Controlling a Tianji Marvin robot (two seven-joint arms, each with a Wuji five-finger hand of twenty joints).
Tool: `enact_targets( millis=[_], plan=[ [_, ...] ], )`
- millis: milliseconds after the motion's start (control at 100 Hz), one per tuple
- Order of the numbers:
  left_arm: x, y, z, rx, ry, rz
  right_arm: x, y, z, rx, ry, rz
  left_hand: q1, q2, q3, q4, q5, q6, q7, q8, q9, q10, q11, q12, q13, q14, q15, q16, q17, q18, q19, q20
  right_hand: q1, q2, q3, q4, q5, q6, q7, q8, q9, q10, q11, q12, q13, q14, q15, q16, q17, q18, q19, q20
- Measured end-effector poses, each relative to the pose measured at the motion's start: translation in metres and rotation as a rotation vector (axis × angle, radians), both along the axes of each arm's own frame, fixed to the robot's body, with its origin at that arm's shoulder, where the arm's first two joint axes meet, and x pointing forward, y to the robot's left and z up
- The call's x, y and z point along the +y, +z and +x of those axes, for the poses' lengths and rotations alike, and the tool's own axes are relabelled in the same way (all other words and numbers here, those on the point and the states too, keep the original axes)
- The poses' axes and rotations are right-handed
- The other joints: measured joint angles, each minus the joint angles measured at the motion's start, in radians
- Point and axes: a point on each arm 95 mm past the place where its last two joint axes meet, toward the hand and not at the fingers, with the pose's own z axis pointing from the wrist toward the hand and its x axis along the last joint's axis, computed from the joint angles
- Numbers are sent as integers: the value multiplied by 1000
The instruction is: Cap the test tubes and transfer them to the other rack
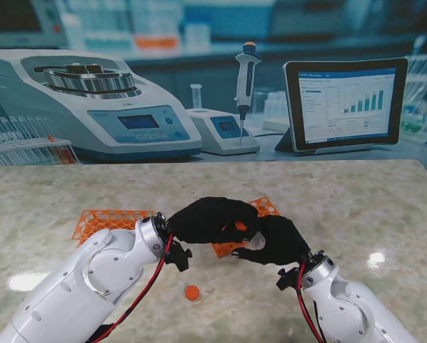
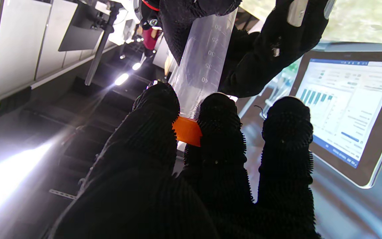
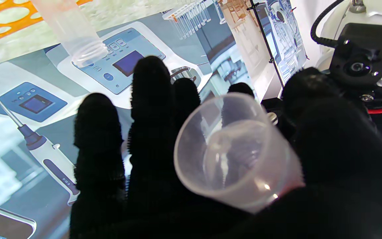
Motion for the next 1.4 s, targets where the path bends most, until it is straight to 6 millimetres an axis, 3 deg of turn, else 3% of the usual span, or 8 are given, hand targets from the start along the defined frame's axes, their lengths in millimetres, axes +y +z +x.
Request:
enact_targets(
  millis=[300, 390, 530, 670, 960, 1160, 1270, 1400],
  plan=[
    [2, 7, -1, -18, -1, 3, 1, -1, 1, 16, -1, -11, 0, 0, 0, 0, 0, 0, 0, 0, 0, 1, 0, 0, 0, 0, -13, 0, 0, 1, -1, 0, 1, 19, -1, 0, 0, 48, -78, -50, 0, 12, -23, -35, -18, 12, -23, -18, -34, 12, -12, -1],
    [2, 8, -1, -19, -1, 4, 2, -1, 2, 22, -2, -7, 0, -1, 0, 0, 1, 0, 0, 0, 0, 6, 0, 0, 0, 0, -15, 0, 0, 2, -1, 0, 78, 48, -47, 0, -32, 36, 39, -127, 0, 12, -23, -36, -18, 13, -23, -18, -33, 12, 0, -1],
    [1, 7, -1, -10, -7, 4, 3, -2, 2, 31, -3, 3, 0, -8, 0, -1, 10, 0, -2, 0, 0, 13, 0, 0, 0, 0, -23, -1, 0, 2, -3, 0, 194, 136, -135, 0, -49, 32, 106, -138, 17, 13, -10, -36, -17, 14, -23, -18, -15, 12, 30, -1],
    [-1, 6, -1, -4, -13, 8, 2, -4, 2, 31, -10, -1, 0, -11, 0, -1, 12, 0, -4, -1, -1, 17, 0, 0, 3, 8, -24, -1, 0, 3, -6, 0, 216, 189, -187, -21, -50, 53, 108, -48, 50, 27, -14, -54, 28, 12, 6, -14, 36, 12, 56, 0],
    [-1, 5, -1, 25, -28, 34, 2, -7, 1, 16, -18, -18, 1, -19, 1, -1, 35, 6, -30, -80, -11, 25, -13, 3, 3, 57, -90, 24, -30, 3, -11, 0, 150, 202, -60, -62, -15, 54, 59, 61, 139, 26, -16, -107, 83, -22, 196, -10, 177, -18, 84, 0],
    [-1, 4, 0, 30, -31, 45, 2, -7, 2, 12, -16, -18, 4, -12, 3, 3, 85, 30, -163, -277, -10, 25, -83, 19, 1, 67, -146, 35, -55, -2, -12, -1, 139, 202, -44, -62, 2, 54, 49, 79, 148, 24, -18, -119, 84, -23, 216, -10, 199, -30, 84, 0],
    [0, 4, 0, 25, -31, 51, 2, -7, 3, 8, -13, -19, 15, 18, -74, 72, 77, 30, -229, -384, 2, 12, -145, 24, -24, 67, -175, 35, -91, -7, -12, -1, 138, 203, -42, -62, 2, 54, 48, 90, 149, 24, -18, -119, 85, -24, 245, -10, 204, -31, 84, 0],
    [1, 3, 0, 19, -30, 68, 2, -7, 3, 4, -9, -18, 15, 32, -111, 85, 64, 29, -285, -438, -1, -17, -127, -129, -72, 79, -268, 8, -141, -7, -12, 0, 138, 213, -34, -63, 3, 54, 47, 103, 149, 23, -18, -119, 84, -25, 240, -11, 205, -32, 84, 1]
  ],
)
